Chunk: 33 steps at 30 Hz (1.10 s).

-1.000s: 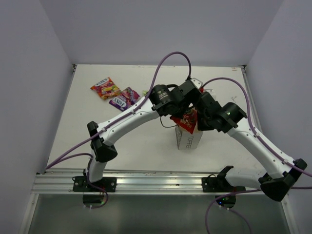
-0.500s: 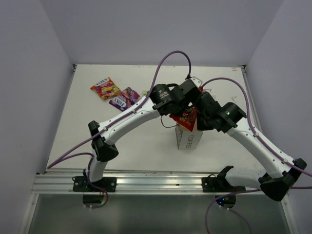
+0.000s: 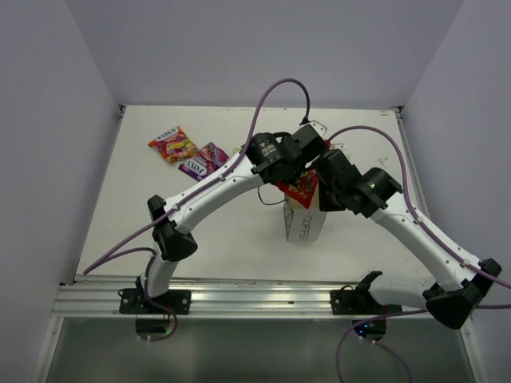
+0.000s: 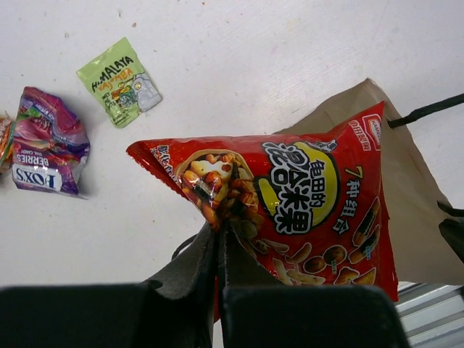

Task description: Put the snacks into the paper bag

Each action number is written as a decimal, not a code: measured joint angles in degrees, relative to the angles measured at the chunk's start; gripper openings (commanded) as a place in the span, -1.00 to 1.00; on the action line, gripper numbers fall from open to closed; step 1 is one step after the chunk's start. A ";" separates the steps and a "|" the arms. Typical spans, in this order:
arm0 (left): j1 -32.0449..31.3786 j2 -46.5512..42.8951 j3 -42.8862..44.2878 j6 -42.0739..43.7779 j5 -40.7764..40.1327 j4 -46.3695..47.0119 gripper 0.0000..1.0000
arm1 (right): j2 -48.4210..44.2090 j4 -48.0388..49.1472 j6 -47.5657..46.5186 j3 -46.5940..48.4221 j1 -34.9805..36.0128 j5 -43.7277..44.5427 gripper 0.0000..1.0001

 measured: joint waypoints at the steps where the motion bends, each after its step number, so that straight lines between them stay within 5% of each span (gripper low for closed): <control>1: 0.24 0.24 0.04 0.00 0.00 0.00 -0.95 | 0.00 0.02 0.00 -0.02 0.00 0.02 -0.97; 22: 4.61 2.19 1.92 2.56 6.08 2.36 -0.92 | 0.17 1.11 -0.07 -0.22 0.37 -0.02 -0.95; 27: 0.61 1.03 0.35 3.91 4.74 5.33 -0.65 | -0.20 -0.13 -0.02 -0.24 0.48 -0.02 -0.95; 30: 0.09 -0.76 -2.27 4.15 3.58 6.25 -0.23 | -0.74 -0.72 -0.28 -0.24 1.01 -0.33 -0.94; 33: 0.07 -2.54 -5.07 4.28 1.66 6.58 -0.17 | -0.72 -1.11 -0.79 -0.26 1.20 -1.05 -0.94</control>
